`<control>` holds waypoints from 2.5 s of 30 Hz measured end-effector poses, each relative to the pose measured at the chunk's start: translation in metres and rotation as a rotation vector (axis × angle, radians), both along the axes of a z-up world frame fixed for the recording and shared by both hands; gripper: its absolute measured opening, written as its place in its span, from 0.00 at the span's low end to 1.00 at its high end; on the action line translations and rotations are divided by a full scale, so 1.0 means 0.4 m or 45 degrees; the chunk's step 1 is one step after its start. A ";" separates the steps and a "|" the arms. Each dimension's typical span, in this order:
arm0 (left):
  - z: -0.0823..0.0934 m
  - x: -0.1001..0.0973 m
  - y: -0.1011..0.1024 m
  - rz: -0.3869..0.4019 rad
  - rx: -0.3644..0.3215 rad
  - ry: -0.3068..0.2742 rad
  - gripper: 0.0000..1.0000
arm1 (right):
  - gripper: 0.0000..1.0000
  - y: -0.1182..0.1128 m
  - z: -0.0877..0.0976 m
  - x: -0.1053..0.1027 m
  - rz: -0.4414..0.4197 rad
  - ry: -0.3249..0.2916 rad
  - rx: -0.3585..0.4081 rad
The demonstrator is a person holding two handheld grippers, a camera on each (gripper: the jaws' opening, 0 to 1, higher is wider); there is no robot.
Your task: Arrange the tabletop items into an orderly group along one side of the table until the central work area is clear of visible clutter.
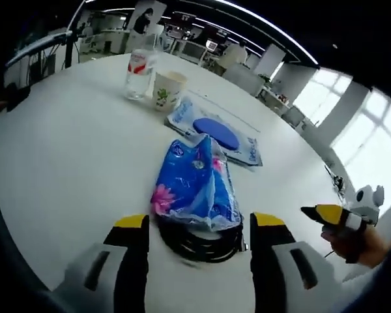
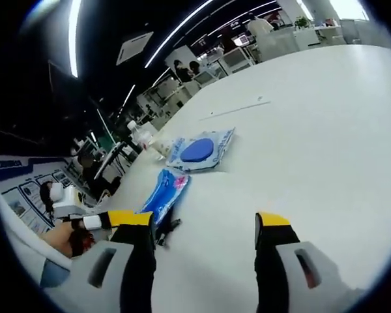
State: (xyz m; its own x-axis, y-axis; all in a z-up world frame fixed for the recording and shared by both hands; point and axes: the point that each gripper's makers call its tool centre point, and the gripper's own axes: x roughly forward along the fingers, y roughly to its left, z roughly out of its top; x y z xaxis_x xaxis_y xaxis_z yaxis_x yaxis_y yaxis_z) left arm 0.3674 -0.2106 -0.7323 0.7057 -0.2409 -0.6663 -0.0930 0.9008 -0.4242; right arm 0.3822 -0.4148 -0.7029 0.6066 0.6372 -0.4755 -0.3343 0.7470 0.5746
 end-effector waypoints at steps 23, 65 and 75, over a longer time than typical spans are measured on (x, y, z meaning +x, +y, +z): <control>-0.042 0.022 0.056 -0.061 0.052 0.068 0.01 | 0.54 -0.011 -0.013 -0.015 -0.006 0.023 -0.033; 0.119 0.026 -0.079 -0.561 -0.107 -0.015 0.01 | 0.00 0.164 0.050 0.031 0.294 -0.179 -0.252; 0.206 0.071 -0.150 -0.630 -0.188 -0.250 0.30 | 0.00 0.107 0.108 0.055 0.067 -0.105 -0.001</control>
State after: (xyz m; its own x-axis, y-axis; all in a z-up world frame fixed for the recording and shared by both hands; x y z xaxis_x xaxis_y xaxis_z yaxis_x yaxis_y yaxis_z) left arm 0.3958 -0.2706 -0.6497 0.5920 -0.6566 -0.4673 0.4202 0.7463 -0.5163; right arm 0.4043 -0.3721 -0.6598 0.6096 0.6688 -0.4256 -0.4191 0.7276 0.5430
